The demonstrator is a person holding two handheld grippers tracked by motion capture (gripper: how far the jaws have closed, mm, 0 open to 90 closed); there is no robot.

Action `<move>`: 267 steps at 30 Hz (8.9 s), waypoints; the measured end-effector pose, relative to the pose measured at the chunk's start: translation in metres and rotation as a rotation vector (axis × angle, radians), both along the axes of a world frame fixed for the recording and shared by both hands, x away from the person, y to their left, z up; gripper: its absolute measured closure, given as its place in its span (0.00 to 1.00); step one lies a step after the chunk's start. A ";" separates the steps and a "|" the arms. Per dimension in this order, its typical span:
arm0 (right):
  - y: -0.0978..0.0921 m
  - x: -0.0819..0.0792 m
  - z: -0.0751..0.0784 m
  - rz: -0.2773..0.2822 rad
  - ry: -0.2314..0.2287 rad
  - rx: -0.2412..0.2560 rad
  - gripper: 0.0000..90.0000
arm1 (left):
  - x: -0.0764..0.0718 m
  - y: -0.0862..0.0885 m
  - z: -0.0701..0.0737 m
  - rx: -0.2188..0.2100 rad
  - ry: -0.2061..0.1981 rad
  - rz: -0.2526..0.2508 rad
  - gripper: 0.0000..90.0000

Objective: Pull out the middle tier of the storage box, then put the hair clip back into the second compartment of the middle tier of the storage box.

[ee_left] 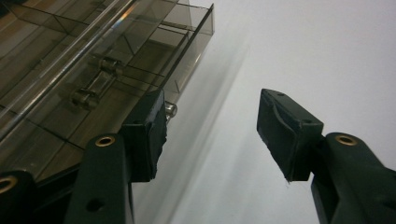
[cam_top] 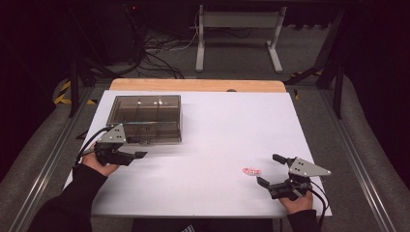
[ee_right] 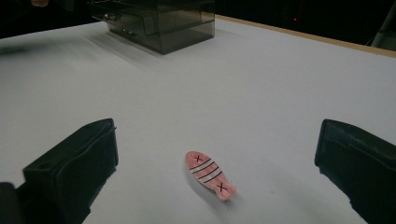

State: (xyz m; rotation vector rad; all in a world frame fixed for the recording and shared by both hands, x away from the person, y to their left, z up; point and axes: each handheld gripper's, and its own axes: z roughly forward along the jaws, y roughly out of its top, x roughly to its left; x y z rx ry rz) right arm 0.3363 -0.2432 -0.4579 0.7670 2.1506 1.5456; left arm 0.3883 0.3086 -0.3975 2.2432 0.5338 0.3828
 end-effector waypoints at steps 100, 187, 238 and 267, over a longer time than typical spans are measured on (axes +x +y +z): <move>0.000 0.000 0.000 0.009 0.001 0.000 0.00 | 0.018 -0.020 -0.021 0.227 0.021 -0.017 0.71; 0.003 0.001 0.000 0.015 0.001 -0.019 0.00 | -0.048 -0.020 -0.017 -0.139 -0.013 0.061 0.00; 0.007 0.000 0.001 0.026 0.010 -0.062 0.04 | -0.069 -0.016 -0.068 -0.204 -0.002 0.098 0.02; 0.035 0.018 0.006 0.043 0.104 -0.356 0.45 | -0.069 -0.017 -0.068 -0.195 0.001 0.098 0.02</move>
